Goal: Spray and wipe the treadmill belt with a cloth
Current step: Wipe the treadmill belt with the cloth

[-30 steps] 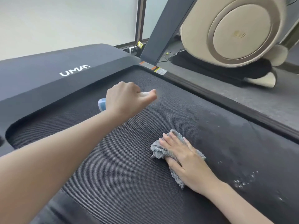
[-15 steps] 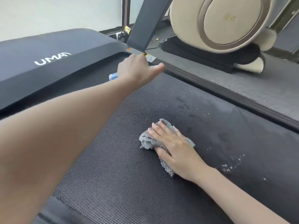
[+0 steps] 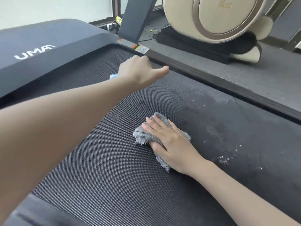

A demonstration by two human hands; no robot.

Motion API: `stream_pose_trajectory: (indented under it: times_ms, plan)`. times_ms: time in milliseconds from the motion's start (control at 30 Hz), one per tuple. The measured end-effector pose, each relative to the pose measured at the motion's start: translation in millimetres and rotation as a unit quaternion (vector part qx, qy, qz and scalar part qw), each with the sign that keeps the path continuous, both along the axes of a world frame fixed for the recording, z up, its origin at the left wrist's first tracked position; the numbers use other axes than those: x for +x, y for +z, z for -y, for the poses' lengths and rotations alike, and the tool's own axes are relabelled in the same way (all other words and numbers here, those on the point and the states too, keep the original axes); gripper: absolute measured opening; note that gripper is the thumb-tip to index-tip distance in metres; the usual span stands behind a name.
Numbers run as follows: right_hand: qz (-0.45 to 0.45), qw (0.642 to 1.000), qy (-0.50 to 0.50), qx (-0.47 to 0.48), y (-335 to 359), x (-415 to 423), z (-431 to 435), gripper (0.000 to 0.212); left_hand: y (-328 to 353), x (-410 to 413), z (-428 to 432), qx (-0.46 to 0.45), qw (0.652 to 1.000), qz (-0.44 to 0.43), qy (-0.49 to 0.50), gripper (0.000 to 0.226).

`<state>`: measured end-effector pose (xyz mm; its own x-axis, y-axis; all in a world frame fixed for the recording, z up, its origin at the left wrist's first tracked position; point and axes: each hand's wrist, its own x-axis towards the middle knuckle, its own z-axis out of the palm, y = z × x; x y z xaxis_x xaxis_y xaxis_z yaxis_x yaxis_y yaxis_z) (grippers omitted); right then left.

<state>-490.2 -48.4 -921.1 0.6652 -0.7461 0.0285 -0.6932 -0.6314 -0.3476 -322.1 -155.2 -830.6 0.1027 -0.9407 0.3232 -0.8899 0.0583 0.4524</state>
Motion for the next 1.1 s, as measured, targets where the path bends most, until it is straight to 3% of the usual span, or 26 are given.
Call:
stream_pose_trajectory:
  times_ms: [200, 467, 700, 933, 1033, 1100]
  plan:
    - [0.015, 1.0, -0.002, -0.002, -1, 0, 1, 0.063, -4, 17, -64, -0.055, 0.998, -0.006, 0.004, 0.06]
    - [0.022, 1.0, -0.005, 0.0, 0, 1, 2, 0.054, -9, 52, -143, -0.001, 1.0, -0.016, -0.007, 0.061]
    - [0.014, 1.0, -0.004, -0.002, 2, 1, -2, 0.049, -13, 56, -206, 0.04, 0.998, 0.036, 0.035, 0.063]
    - [0.014, 1.0, -0.022, -0.009, 4, 9, -7, 0.048, -20, 72, -231, 0.068, 0.996, 0.031, 0.043, 0.067]
    - [0.017, 1.0, 0.019, 0.0, 9, 30, -22, 0.054, -22, 76, -238, 0.052, 0.997, 0.04, 0.045, 0.072]
    - [0.01, 0.995, 0.1, -0.004, 12, 51, -40, 0.059, -20, 81, -239, 0.026, 0.997, 0.044, 0.057, 0.075]
